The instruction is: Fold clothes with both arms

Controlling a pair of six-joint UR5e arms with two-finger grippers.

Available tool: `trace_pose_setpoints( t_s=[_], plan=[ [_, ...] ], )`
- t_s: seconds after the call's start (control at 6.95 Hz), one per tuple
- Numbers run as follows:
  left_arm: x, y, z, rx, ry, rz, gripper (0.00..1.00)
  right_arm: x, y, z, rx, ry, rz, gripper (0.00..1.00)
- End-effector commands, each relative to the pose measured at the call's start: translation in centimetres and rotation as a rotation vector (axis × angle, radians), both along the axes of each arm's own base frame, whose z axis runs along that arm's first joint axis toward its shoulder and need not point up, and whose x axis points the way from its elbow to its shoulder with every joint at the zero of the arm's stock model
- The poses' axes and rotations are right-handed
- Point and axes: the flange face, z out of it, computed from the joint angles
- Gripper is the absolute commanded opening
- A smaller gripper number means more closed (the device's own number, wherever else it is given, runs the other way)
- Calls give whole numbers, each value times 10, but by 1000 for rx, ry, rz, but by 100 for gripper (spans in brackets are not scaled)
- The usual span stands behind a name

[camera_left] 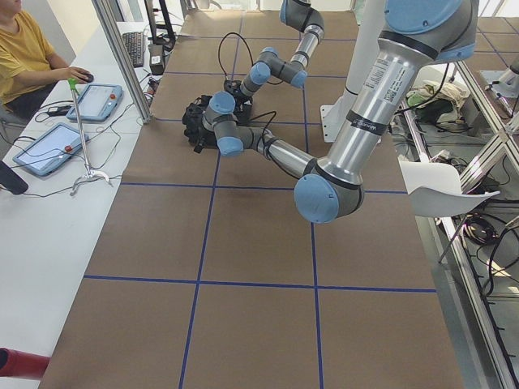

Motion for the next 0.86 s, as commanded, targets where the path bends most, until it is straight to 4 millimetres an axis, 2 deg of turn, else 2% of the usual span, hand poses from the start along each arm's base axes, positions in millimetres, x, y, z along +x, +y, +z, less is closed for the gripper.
trace_pose_setpoints(
  t_s=[0.0,0.14,0.29,0.43,0.58,0.72],
  plan=[
    [0,0,1,-1,-1,0,100,16,-20,-2,24,18,-2,0],
    [0,0,0,0,0,0,100,31,-39,-1,27,24,18,0],
    [0,-1,0,0,0,-1,100,54,-68,3,33,33,48,0],
    [0,-1,0,0,0,-1,100,65,-97,22,33,37,77,0],
    [0,0,-1,0,1,-2,100,58,-121,56,58,3,96,0],
    [0,0,-1,0,1,-2,100,52,-129,68,79,-42,112,10]
  ],
)
